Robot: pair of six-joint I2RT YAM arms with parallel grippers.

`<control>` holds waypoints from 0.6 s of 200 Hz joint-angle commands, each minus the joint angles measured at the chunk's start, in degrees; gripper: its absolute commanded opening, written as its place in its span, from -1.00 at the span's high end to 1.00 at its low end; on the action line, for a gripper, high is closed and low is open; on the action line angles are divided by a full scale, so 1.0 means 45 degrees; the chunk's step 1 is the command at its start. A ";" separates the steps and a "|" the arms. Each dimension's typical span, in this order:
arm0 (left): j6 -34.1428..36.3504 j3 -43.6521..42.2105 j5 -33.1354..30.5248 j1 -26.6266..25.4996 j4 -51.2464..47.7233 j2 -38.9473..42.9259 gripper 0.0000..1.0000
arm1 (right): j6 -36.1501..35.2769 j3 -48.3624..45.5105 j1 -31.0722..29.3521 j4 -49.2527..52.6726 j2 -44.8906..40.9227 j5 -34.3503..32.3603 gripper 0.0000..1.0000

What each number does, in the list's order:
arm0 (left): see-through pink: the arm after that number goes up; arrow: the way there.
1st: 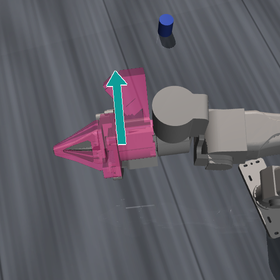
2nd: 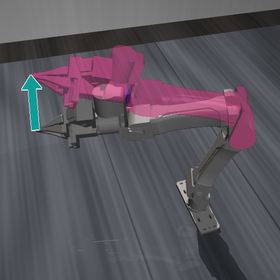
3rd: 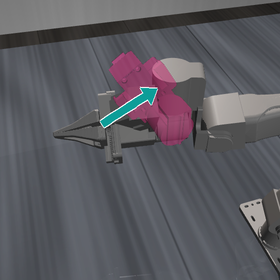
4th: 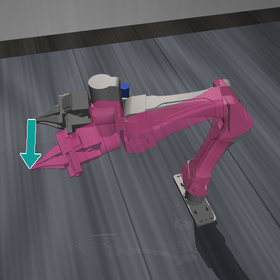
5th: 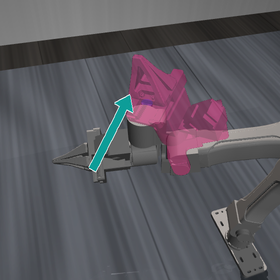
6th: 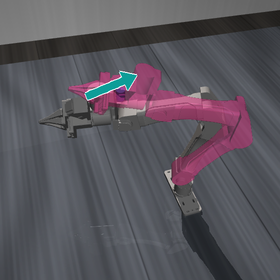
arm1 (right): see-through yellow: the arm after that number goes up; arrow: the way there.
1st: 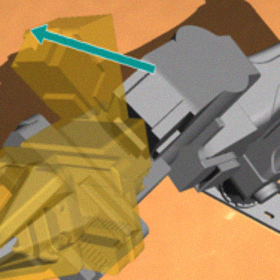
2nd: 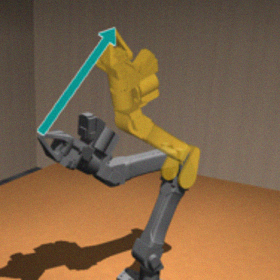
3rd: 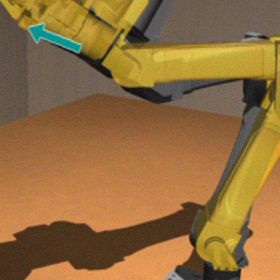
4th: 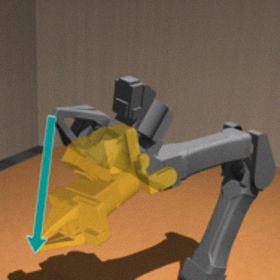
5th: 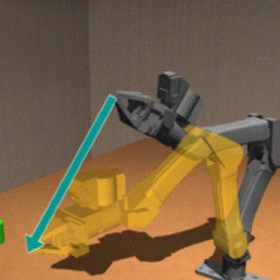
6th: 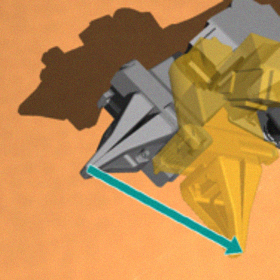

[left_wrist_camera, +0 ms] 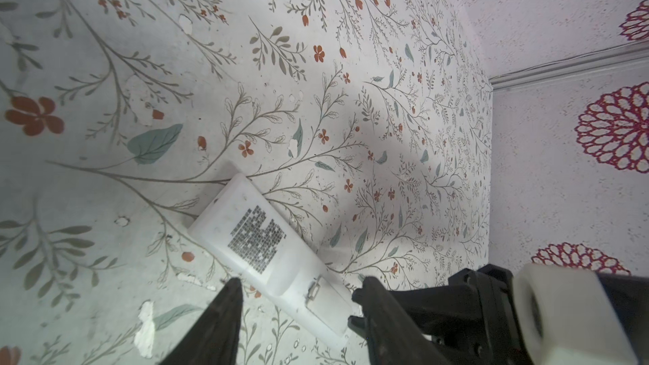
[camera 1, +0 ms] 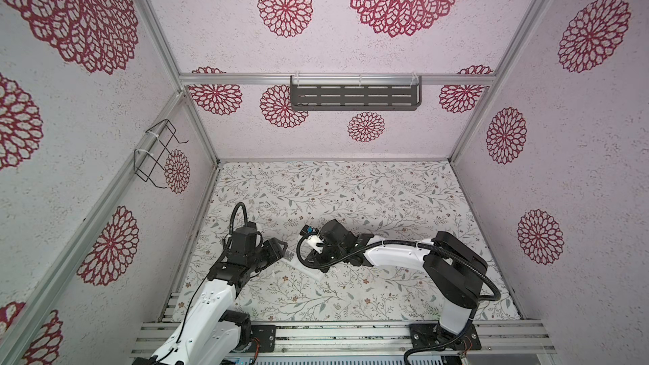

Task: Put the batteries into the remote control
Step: 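Press and slide the cover along the remote toward its end with the right gripper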

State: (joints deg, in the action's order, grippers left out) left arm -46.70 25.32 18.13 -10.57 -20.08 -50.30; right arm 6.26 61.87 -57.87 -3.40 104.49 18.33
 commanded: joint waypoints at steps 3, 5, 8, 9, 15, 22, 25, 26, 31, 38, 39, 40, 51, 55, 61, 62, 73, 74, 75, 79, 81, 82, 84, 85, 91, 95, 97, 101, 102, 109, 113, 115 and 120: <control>0.0084 -0.0128 0.0409 0.0102 0.0543 -0.0106 -0.16 | 0.0325 0.0310 -0.0017 -0.0139 0.0334 0.0436 0.64; 0.0079 -0.0131 0.0406 0.0102 0.0527 -0.0100 -0.16 | 0.0327 0.0313 -0.0013 -0.0127 0.0364 0.0419 0.64; 0.0084 -0.0128 0.0395 0.0102 0.0527 -0.0075 -0.16 | 0.0327 0.0331 -0.0027 -0.0080 0.0417 0.0390 0.64; 0.0084 -0.0133 0.0380 0.0102 0.0522 -0.0073 -0.17 | 0.0337 0.0333 -0.0019 -0.0063 0.0425 0.0385 0.64; 0.0084 -0.0105 0.0358 0.0099 0.0499 -0.0053 -0.18 | 0.0335 0.0334 -0.0046 0.0006 0.0519 0.0354 0.65; 0.0066 -0.0137 0.0339 0.0102 0.0464 -0.0004 -0.18 | 0.0363 0.0305 -0.0064 0.0083 0.0607 0.0278 0.65; 0.0065 -0.0139 0.0328 0.0102 0.0461 0.0015 -0.18 | 0.0393 0.0282 -0.0067 0.0117 0.0635 0.0233 0.65; 0.0065 -0.0139 0.0327 0.0102 0.0459 0.0021 -0.18 | 0.0399 0.0279 -0.0069 0.0133 0.0642 0.0229 0.65; 0.0065 -0.0139 0.0305 0.0102 0.0440 0.0044 -0.18 | 0.0434 0.0243 -0.0059 0.0194 0.0739 0.0191 0.66; 0.0065 -0.0136 0.0288 0.0103 0.0422 0.0075 -0.18 | 0.0478 0.0172 -0.0054 0.0270 0.0822 0.0091 0.66; 0.0065 -0.0137 0.0288 0.0102 0.0430 0.0080 -0.18 | 0.0500 0.0165 -0.0052 0.0278 0.0832 0.0070 0.66; 0.0065 -0.0138 0.0297 0.0102 0.0424 0.0082 -0.18 | 0.0511 0.0152 -0.0052 0.0292 0.0838 0.0040 0.66; 0.0065 -0.0138 0.0249 0.0102 0.0395 0.0103 -0.19 | 0.0581 -0.0008 -0.0055 0.0346 0.0860 -0.0135 0.67; 0.0065 -0.0139 0.0219 0.0102 0.0380 0.0104 -0.19 | 0.0590 -0.0095 -0.0063 0.0345 0.0833 -0.0193 0.67; 0.0065 -0.0149 0.0202 0.0100 0.0365 0.0087 -0.20 | 0.0620 -0.0177 -0.0061 0.0362 0.0791 -0.0297 0.67; 0.0065 -0.0144 0.0196 0.0101 0.0372 0.0086 -0.20 | 0.0620 -0.0195 -0.0066 0.0363 0.0788 -0.0310 0.67; 0.0065 -0.0137 0.0206 0.0102 0.0379 0.0067 -0.20 | 0.0583 -0.0271 -0.0053 0.0376 0.0636 -0.0436 0.67; 0.0065 -0.0138 0.0208 0.0102 0.0379 0.0066 -0.20 | 0.0582 -0.0271 -0.0052 0.0380 0.0613 -0.0457 0.67; 0.0065 -0.0128 0.0208 0.0102 0.0379 0.0066 -0.20 | 0.0562 -0.0271 -0.0051 0.0392 0.0591 -0.0468 0.67; 0.0074 -0.0121 0.0180 0.0102 0.0373 0.0065 -0.20 | 0.0545 -0.0254 -0.0052 0.0435 0.0527 -0.0537 0.67; 0.0082 -0.0120 0.0187 0.0102 0.0368 0.0051 -0.20 | 0.0518 -0.0238 -0.0051 0.0465 0.0505 -0.0567 0.67; 0.0083 -0.0119 0.0179 0.0102 0.0364 0.0048 -0.20 | 0.0501 -0.0216 -0.0051 0.0483 0.0498 -0.0581 0.67; 0.0084 -0.0105 0.0172 0.0102 0.0351 0.0042 -0.21 | 0.0478 -0.0179 -0.0051 0.0531 0.0493 -0.0602 0.67; 0.0084 -0.0102 0.0162 0.0102 0.0336 0.0034 -0.21 | 0.0461 -0.0167 -0.0051 0.0545 0.0492 -0.0619 0.67; 0.0084 -0.0080 0.0127 0.0102 0.0310 0.0046 -0.22 | 0.0349 -0.0024 -0.0061 0.0748 0.0482 -0.0689 0.67; 0.0099 -0.0051 0.0094 0.0102 0.0263 0.0060 -0.23 | 0.0288 0.0074 -0.0070 0.0861 0.0487 -0.0726 0.67; 0.0103 -0.0029 0.0063 0.0097 0.0223 0.0064 -0.24 | 0.0259 0.0113 -0.0070 0.0899 0.0491 -0.0751 0.66; 0.0113 -0.0002 -0.0018 0.0122 0.0146 0.0081 -0.26 | 0.0203 0.0169 -0.0052 0.0911 0.0434 -0.0782 0.64; 0.0118 0.0008 -0.0041 0.0122 0.0126 0.0093 -0.27 | 0.0187 0.0173 -0.0052 0.0901 0.0424 -0.0796 0.63; 0.0122 0.0085 -0.0226 0.0124 -0.0042 0.0174 -0.41 | 0.0137 0.0178 -0.0065 0.0804 0.0303 -0.0890 0.54; 0.0100 0.0122 -0.0371 0.0122 -0.0189 0.0232 -0.52 | 0.0115 0.0192 -0.0052 0.0762 0.0210 -0.0940 0.48; 0.0117 0.0146 -0.0424 0.0122 -0.0246 0.0273 -0.57 | 0.0089 0.0196 -0.0061 0.0757 0.0187 -0.0970 0.46; 0.0123 0.0205 -0.0551 0.0139 -0.0397 0.0374 -0.64 | 0.0029 0.0226 -0.0053 0.0738 0.0058 -0.0995 0.39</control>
State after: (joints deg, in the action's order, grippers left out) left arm -46.63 25.34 18.33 -10.55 -19.42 -50.37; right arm 7.57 62.02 -57.91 -3.33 107.63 16.12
